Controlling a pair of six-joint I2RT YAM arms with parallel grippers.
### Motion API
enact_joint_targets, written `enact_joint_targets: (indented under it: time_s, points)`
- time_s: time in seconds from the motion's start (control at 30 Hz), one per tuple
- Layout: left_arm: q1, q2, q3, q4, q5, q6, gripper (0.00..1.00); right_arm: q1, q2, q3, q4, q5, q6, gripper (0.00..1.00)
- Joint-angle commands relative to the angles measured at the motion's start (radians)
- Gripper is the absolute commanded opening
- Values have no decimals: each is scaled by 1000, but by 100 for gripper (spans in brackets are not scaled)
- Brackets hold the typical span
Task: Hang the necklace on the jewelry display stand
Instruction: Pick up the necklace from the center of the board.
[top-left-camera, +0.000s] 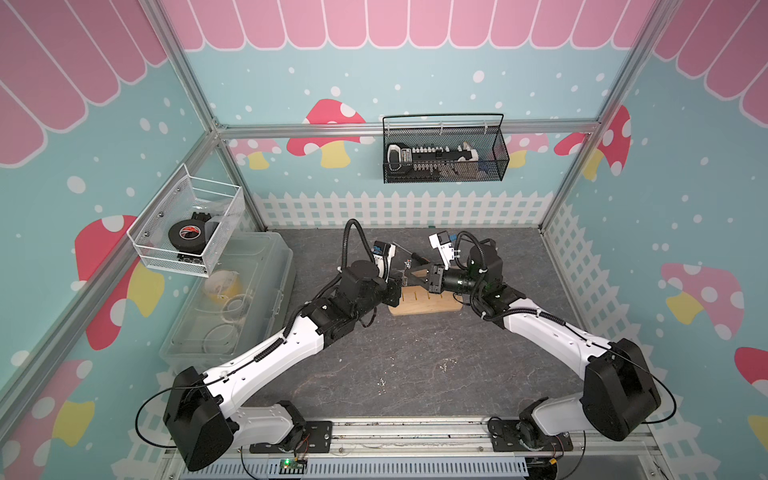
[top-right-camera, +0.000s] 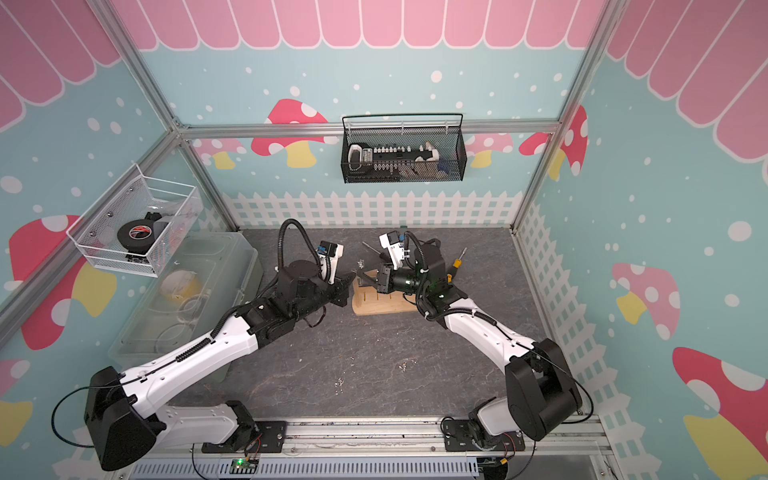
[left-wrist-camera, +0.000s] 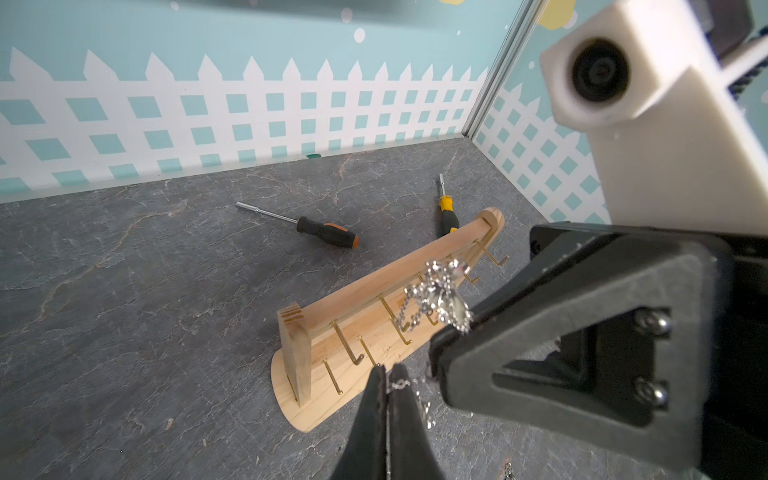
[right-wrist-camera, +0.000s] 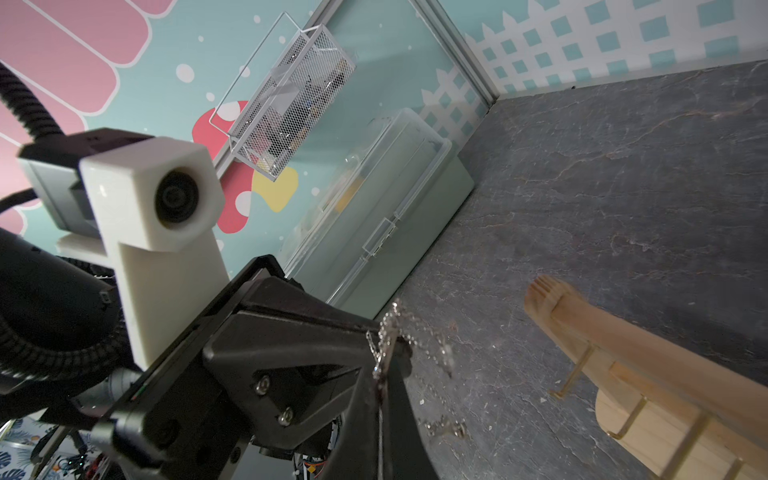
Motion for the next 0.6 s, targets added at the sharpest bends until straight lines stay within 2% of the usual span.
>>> enact_joint_targets:
  time_s: [0.0, 0.57]
  points:
    - [2, 4, -4, -3, -23, 9, 0, -4, -21, -8, -19, 37, -31, 2]
    - [37, 125, 25, 30, 3, -11, 0, -4, 38, -16, -67, 101, -99, 3]
